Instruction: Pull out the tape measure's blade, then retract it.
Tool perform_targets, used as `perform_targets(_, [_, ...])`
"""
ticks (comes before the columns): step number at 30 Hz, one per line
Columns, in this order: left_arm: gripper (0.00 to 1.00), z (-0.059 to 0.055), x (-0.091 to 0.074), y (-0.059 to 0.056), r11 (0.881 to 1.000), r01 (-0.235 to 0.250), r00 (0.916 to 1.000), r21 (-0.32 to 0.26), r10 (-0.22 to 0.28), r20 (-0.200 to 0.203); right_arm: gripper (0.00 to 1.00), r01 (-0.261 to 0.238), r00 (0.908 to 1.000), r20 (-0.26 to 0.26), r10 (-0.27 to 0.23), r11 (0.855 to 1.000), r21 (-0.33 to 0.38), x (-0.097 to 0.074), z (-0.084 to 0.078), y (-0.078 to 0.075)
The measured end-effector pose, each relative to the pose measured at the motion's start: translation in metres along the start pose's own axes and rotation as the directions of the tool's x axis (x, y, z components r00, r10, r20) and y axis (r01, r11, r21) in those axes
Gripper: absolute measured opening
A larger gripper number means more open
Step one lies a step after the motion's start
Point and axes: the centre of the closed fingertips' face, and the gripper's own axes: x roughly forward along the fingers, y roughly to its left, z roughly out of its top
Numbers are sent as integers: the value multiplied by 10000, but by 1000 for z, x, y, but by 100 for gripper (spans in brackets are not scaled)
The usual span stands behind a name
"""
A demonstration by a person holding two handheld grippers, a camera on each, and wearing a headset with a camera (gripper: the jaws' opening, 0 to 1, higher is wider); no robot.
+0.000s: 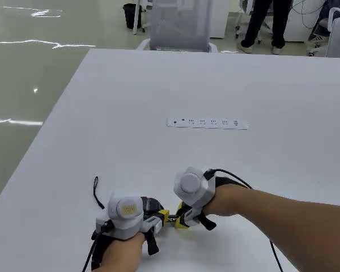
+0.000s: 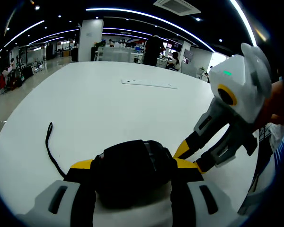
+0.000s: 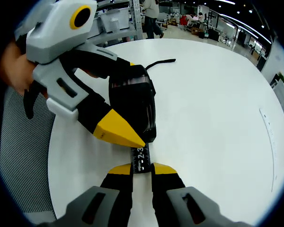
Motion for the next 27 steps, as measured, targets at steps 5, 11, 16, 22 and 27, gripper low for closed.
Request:
perform_targets(5, [61,0,0,0,10000,6,10000,-8,-6,-10,14,-25,10000,-25,25,10000,30,1,1,0])
perform_targets(11, [61,0,0,0,10000,19,10000,-19,-19,-12,14,15,10000,17,-15,10000,39,3,4,-1])
perform_targets(16, [61,0,0,0,10000,17,10000,-23,-16,11,14,12,10000,40,-12,10000,16,4,4,-1])
perform_targets(22, [61,0,1,1,10000,29,10000,-30,-29,5,15,28,9999,103,-28,10000,27,5,7,-2])
perform_targets(27, [61,0,0,0,10000,61,10000,-40,-61,8,15,74,9997,235,-75,10000,10,6,9,-1])
